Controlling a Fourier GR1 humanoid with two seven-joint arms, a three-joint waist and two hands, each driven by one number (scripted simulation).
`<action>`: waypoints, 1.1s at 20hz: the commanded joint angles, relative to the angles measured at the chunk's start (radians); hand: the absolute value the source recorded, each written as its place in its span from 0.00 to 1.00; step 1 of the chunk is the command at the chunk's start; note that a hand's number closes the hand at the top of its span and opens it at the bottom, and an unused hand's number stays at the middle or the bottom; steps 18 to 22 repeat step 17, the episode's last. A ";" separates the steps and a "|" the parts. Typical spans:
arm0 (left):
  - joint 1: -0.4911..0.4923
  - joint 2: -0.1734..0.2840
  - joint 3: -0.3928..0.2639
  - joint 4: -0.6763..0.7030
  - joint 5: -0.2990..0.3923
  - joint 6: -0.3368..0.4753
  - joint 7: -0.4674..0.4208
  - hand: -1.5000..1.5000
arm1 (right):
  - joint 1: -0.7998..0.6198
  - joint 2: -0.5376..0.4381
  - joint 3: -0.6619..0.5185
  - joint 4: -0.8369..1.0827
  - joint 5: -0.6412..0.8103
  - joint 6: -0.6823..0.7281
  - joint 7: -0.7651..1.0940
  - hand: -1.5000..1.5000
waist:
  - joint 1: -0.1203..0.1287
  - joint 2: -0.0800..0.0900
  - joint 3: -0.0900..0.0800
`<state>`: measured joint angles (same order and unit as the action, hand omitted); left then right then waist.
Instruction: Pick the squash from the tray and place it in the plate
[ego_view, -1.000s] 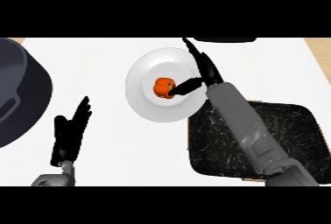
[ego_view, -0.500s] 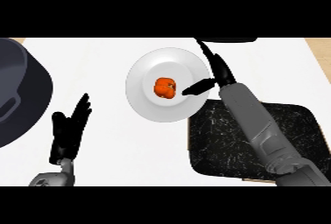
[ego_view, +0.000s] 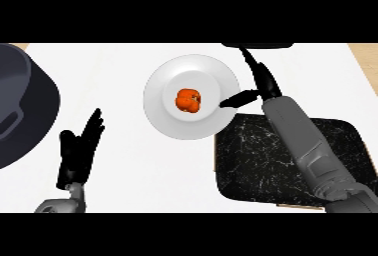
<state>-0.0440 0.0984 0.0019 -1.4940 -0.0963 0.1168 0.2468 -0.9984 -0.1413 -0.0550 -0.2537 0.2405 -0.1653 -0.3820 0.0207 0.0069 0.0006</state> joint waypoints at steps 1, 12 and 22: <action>0.017 -0.048 -0.042 0.019 -0.042 0.037 -0.033 0.50 | -0.025 -0.066 -0.038 0.010 -0.017 0.025 -0.016 0.00 | 0.005 0.003 0.000; 0.022 -0.013 -0.005 -0.008 -0.012 -0.005 -0.016 0.50 | 0.043 -0.095 -0.072 0.033 -0.010 -0.049 -0.055 0.00 | 0.004 0.001 0.000; -0.016 -0.033 -0.021 0.026 -0.033 0.010 0.007 0.50 | 0.030 -0.125 -0.069 0.069 0.013 -0.047 -0.053 0.00 | 0.007 0.004 0.000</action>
